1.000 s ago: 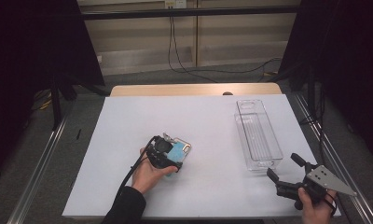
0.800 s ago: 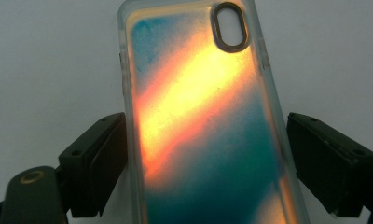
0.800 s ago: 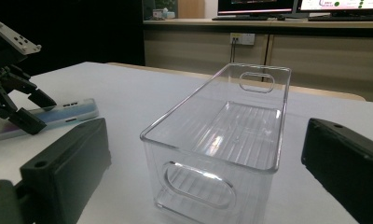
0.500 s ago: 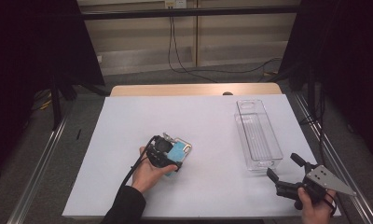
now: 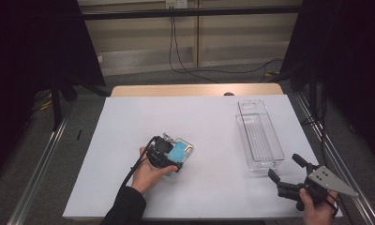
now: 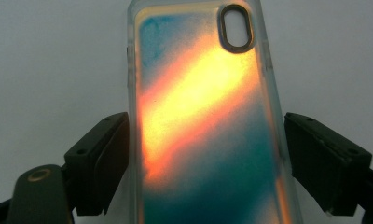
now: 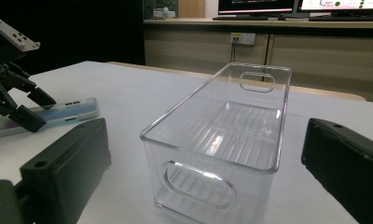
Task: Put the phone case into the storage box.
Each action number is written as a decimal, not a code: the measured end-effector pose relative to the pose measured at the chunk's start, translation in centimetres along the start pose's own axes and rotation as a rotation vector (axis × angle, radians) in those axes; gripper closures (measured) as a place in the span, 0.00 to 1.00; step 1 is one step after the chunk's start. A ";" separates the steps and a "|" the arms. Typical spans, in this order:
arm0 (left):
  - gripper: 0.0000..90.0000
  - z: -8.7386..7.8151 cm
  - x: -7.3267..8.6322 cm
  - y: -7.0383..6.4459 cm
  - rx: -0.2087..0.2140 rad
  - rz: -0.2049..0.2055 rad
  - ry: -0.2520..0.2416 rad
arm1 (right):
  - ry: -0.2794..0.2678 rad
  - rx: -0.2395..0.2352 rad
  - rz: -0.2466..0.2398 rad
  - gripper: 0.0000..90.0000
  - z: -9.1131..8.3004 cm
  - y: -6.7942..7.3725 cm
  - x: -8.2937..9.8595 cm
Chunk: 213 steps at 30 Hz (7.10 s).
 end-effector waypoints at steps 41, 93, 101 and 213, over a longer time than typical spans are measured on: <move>0.19 -2.6 -1.1 -0.4 0.006 0.004 -0.188 | 0.000 0.001 0.000 0.01 0.0 0.0 0.0; 0.19 -7.5 0.4 -2.0 -0.080 0.048 -0.431 | 0.013 -0.087 0.017 0.00 1.1 2.1 -0.9; 0.19 -7.4 0.3 -2.8 -0.100 0.029 -0.457 | 0.036 -0.135 0.000 0.00 2.0 3.5 -1.4; 0.19 -4.3 -1.6 -7.1 -0.104 0.107 -0.460 | 0.677 -0.403 0.444 0.72 15.8 11.5 -4.9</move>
Point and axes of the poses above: each handheld gripper's, and its own axes: z roughly forward along the jaws, x roughly out of its underside, y roughly to its left, the point moved 7 cm from there along z, roughly forward along the jaws, and after that the axes turned 7 degrees about -z, right-handed, at the moved point
